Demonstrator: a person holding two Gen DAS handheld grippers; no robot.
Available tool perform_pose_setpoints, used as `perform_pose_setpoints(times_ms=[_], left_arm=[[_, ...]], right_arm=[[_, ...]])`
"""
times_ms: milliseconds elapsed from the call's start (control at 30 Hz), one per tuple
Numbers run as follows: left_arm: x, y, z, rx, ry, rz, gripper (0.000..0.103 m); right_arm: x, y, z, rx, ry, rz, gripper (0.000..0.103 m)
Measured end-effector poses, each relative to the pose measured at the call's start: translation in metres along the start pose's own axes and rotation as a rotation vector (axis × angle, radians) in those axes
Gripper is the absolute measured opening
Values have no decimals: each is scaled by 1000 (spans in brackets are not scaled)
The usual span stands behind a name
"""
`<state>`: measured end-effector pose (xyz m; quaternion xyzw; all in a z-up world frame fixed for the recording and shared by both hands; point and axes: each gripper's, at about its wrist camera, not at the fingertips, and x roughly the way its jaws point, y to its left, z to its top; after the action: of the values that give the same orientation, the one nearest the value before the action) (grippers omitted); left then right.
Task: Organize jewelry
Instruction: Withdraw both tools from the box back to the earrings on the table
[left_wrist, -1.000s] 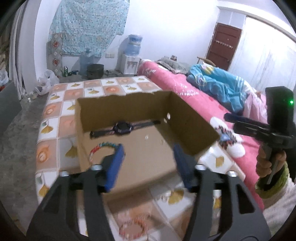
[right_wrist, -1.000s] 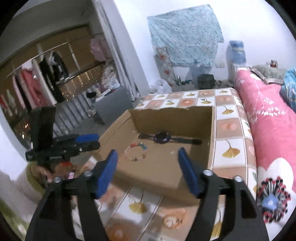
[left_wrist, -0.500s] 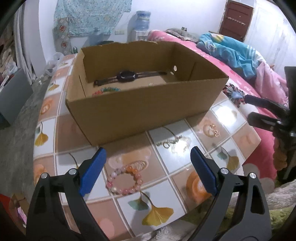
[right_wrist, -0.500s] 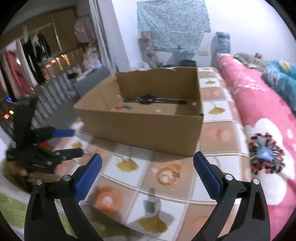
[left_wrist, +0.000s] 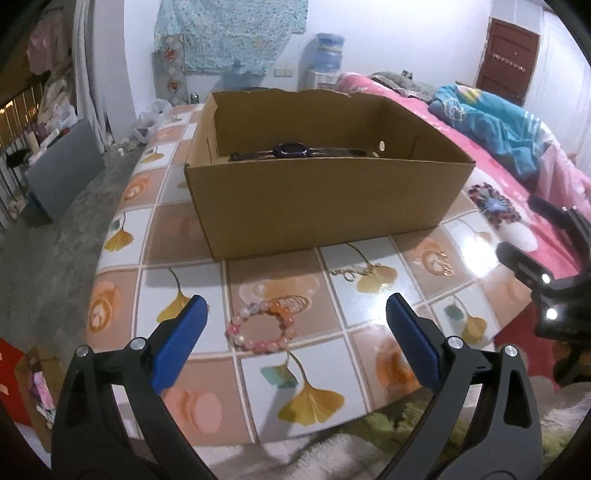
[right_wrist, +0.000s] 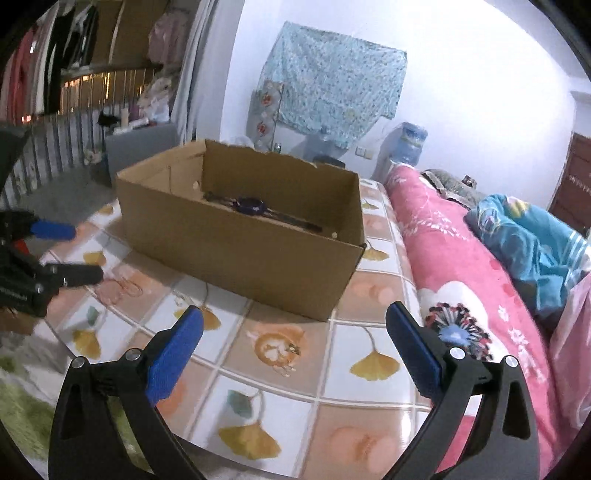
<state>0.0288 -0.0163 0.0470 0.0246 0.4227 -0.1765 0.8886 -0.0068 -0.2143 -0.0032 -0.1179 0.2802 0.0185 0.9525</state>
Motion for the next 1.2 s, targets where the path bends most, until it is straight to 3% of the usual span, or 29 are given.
perform_pose_setpoints(times_ms=[167,300,433,567,700,800,933,1033,1100,1200], left_arm=[[-14,3,-4,-16,-5,-67,94],[-23,8,-5,-19,23,-173,94],[-31,16,-1,-52,1,-192,95],[-25,24,1,-109,-7,-299,95],[-13,29,3,-150,10,-349,95],[5,34,7,-176,51,-269,95],[27,40,8,-180,80,-218,95],[41,36,7,-111,104,-147,95],[47,32,7,-49,103,-99,95],[51,23,6,54,87,-25,95]], right_arm=[[3,5,-1,54,-10,74,96],[8,15,-2,67,-1,146,96],[15,23,1,56,-5,156,96],[23,26,7,103,-8,189,96],[35,21,9,179,30,254,96],[49,17,8,228,88,294,96],[64,19,9,236,123,330,92],[77,27,9,204,171,368,75],[86,34,8,163,205,378,52],[95,44,7,79,234,394,38]])
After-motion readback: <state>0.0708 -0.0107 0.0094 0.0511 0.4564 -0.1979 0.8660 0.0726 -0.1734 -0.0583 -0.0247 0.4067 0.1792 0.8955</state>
